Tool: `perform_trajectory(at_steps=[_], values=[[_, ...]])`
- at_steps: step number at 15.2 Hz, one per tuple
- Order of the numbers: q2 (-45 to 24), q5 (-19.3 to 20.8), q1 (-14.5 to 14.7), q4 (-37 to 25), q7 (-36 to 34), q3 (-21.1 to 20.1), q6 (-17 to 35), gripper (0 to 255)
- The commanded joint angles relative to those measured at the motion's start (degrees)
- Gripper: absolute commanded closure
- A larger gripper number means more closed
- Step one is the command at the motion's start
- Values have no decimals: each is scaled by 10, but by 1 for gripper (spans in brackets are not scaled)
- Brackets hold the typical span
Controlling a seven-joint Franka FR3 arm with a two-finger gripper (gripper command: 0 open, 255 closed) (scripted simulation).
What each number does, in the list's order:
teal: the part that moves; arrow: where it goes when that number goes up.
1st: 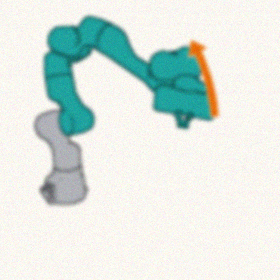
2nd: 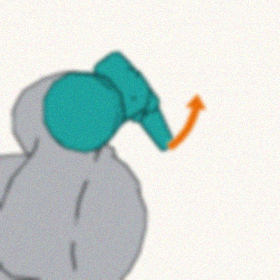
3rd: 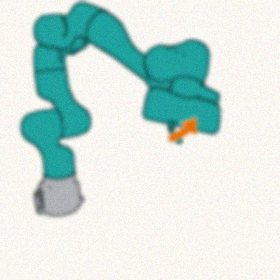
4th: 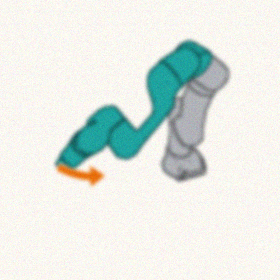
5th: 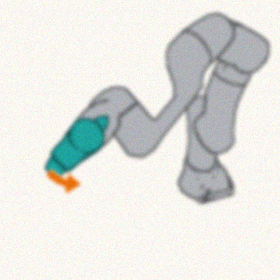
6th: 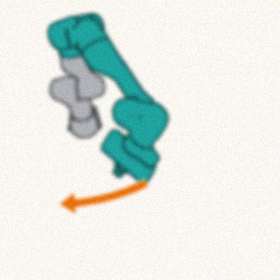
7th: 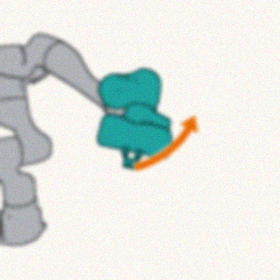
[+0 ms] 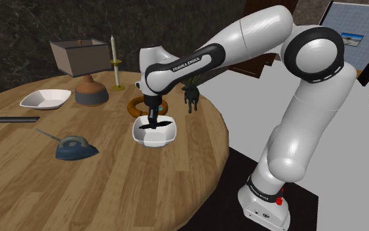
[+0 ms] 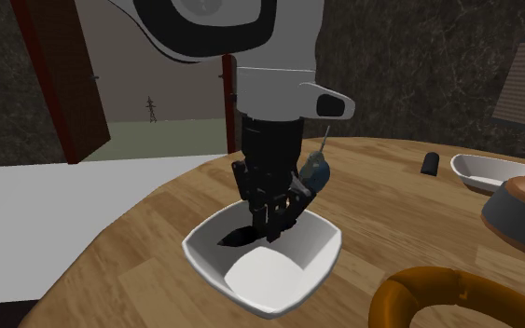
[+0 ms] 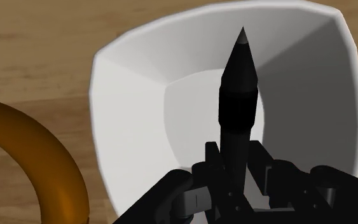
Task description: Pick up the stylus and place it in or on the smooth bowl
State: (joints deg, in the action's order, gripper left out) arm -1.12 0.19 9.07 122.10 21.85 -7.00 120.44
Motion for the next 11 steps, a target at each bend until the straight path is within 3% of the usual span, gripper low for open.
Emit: perform_trajectory(at_steps=[1,6,11], values=[[0,0,0,-1,0,0,2,0],[0,0,0,-1,0,0,2,0],[23,-3,0,-50,2,0,-69,0]])
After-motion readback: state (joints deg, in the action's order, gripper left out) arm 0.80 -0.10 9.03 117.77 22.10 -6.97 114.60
